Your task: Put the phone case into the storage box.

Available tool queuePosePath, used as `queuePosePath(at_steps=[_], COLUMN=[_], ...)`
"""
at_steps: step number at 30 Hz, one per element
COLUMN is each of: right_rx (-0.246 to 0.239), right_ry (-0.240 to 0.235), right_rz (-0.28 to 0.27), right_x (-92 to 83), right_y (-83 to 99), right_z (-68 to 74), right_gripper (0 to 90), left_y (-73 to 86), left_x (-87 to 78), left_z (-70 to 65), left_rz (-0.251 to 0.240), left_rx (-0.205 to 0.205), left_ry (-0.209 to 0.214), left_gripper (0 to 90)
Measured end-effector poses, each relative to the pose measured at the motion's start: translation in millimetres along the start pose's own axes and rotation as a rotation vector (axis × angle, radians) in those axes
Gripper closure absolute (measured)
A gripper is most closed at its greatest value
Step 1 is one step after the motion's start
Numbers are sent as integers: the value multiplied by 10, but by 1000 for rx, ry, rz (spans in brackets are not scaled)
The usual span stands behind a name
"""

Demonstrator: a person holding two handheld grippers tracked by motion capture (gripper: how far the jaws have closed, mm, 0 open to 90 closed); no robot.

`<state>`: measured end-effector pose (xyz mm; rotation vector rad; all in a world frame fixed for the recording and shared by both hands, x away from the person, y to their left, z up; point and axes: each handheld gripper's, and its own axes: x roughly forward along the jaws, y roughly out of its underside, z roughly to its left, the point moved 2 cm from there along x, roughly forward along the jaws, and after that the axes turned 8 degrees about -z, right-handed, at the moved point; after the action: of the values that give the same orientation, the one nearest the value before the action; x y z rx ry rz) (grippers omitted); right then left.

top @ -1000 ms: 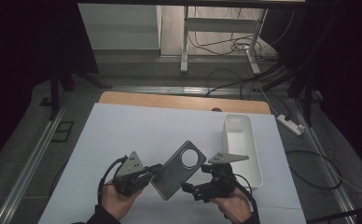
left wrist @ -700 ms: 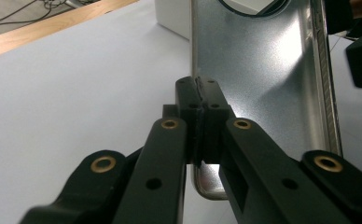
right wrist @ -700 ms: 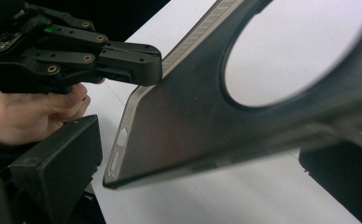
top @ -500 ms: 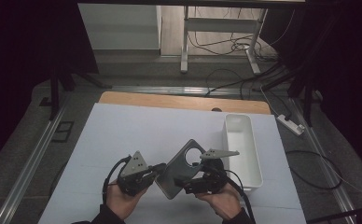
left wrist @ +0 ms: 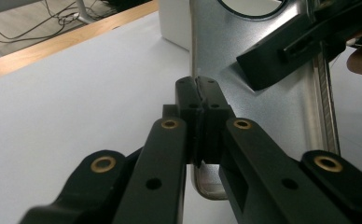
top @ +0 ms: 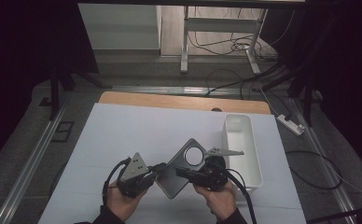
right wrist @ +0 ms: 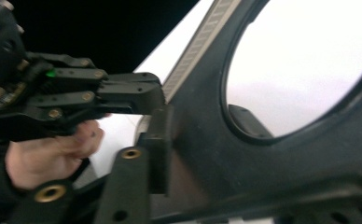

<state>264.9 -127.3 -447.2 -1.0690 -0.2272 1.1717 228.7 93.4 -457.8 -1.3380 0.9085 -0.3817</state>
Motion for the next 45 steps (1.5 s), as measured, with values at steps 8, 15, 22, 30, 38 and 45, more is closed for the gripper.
queuePosePath(at_steps=[8, 15, 22, 30, 38, 45], right_rx=[121, 110, 42, -53, -97, -133], right_ry=[-56, -37, -32, -42, -78, -121], right_rz=[-25, -19, -15, 13, 29, 47], right_x=[-15, -21, -57, -123, -159, -165], right_y=[13, 29, 25, 23, 16, 26], right_z=[-28, -21, -15, 12, 44, 95], right_gripper=[854, 859, 858, 859, 858, 858], left_y=[15, 10, 27, 125, 205, 257], left_x=[19, -3, -17, -10, 15, 83], left_z=[-9, 79, 149, 184, 183, 118], left_rz=[10, 23, 76, 93, 102, 137], left_rx=[6, -43, -91, -178, -200, -173], left_ry=[15, 61, 173, 318, 428, 456], left_gripper=[883, 676, 287, 93, 0, 0])
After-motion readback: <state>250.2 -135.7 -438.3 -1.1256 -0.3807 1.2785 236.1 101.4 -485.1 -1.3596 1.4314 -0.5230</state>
